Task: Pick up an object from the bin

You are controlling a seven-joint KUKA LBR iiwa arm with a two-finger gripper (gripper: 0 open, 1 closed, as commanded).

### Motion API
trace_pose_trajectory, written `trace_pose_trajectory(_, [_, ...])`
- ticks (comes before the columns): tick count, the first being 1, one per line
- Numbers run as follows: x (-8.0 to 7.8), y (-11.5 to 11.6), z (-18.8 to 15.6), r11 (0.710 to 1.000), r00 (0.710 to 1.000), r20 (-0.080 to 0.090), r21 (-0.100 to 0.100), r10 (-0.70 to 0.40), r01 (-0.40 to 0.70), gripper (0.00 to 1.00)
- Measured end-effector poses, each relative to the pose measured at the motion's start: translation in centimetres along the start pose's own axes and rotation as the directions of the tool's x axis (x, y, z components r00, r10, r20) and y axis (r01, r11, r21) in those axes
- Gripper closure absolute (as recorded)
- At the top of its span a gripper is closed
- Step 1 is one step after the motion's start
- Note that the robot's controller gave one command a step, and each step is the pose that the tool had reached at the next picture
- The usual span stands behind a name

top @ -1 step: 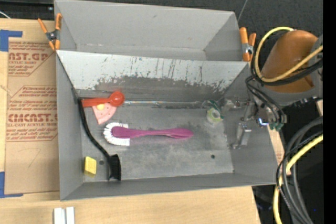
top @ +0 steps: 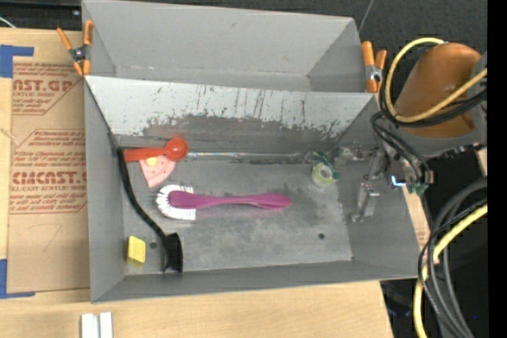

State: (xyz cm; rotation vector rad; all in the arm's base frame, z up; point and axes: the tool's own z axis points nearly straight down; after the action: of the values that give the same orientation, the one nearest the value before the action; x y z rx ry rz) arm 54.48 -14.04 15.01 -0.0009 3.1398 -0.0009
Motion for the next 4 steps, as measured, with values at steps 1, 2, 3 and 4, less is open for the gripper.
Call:
trace_pose_trajectory(1, [-4.8, 0.1, 8.1, 0.948, 0.948, 0.001, -0.001, 0.317, -0.317, 0.00])
trace_pose_trajectory(2, [-4.4, -1.3, 4.0, 0.986, 0.986, 0.005, 0.001, 0.164, -0.164, 0.00])
trace_pose_trajectory(3, [-4.9, -1.1, 5.1, 0.871, 0.871, -0.001, 0.000, 0.492, -0.492, 0.00])
trace_pose_trajectory(4, [-4.9, -1.4, 8.0, 0.937, 0.937, 0.006, -0.001, 0.349, -0.349, 0.00])
